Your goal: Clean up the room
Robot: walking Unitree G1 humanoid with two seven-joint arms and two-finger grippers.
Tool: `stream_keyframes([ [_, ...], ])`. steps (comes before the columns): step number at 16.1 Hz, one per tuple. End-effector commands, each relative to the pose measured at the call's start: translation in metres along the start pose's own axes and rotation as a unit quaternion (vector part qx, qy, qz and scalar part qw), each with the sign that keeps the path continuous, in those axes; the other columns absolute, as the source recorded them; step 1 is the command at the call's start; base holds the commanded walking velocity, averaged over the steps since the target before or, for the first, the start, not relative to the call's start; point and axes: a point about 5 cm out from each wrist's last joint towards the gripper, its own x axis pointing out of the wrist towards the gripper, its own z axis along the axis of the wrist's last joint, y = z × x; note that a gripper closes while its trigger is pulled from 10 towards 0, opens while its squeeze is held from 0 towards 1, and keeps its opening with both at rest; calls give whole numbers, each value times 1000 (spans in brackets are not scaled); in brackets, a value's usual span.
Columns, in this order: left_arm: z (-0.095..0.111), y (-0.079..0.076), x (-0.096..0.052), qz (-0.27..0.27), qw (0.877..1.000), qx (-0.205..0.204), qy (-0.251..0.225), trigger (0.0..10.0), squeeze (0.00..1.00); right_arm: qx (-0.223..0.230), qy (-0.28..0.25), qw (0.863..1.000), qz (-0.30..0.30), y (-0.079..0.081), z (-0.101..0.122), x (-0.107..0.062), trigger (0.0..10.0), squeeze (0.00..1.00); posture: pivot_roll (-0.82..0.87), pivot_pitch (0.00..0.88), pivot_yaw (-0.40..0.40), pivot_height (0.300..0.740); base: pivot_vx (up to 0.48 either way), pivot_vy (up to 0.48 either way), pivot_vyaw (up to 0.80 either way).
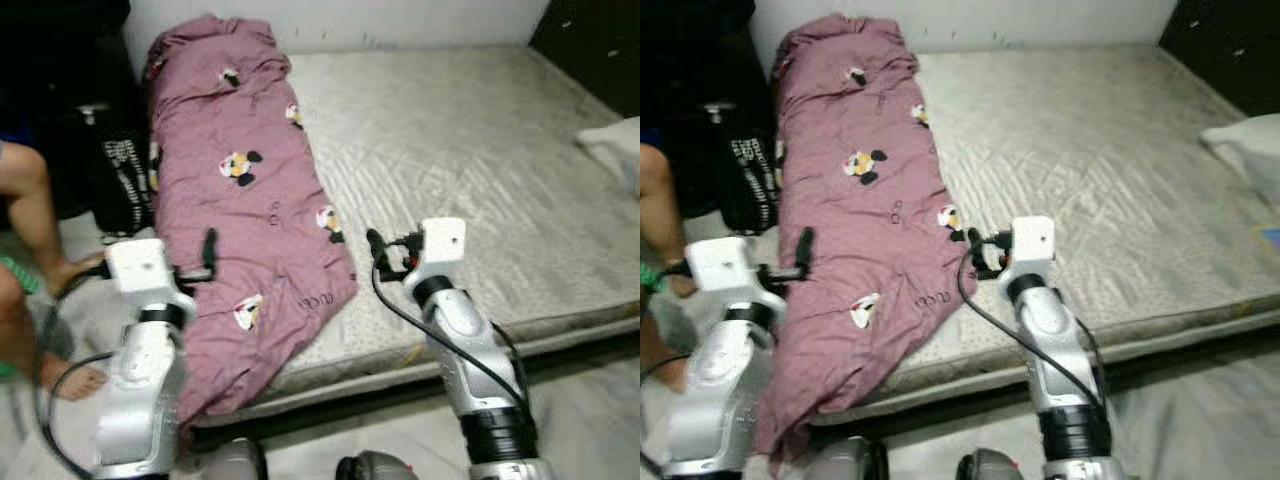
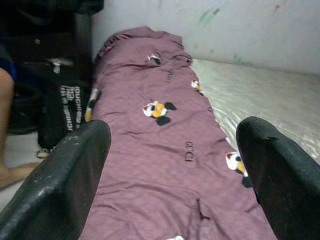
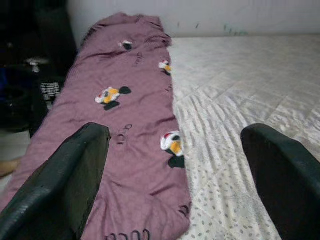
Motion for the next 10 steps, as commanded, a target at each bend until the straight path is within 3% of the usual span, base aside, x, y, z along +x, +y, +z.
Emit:
stream_keyframes([
  [1,4,0,0,1,1000,-2,-10,10000,0,-4,-4,1000,-6,-3,5,1,10000,0,-7,69,-53,740,0,0,0],
  [7,4,4,0,12,1000,1,-9,10000,0,-4,-5,1000,-3,-1,7,3,10000,0,-4,79,-54,740,0,0,0],
  [10,4,3,1,11,1000,5,-7,10000,0,-3,-6,1000,-3,-1,8,4,10000,0,-5,80,-54,708,0,0,0],
])
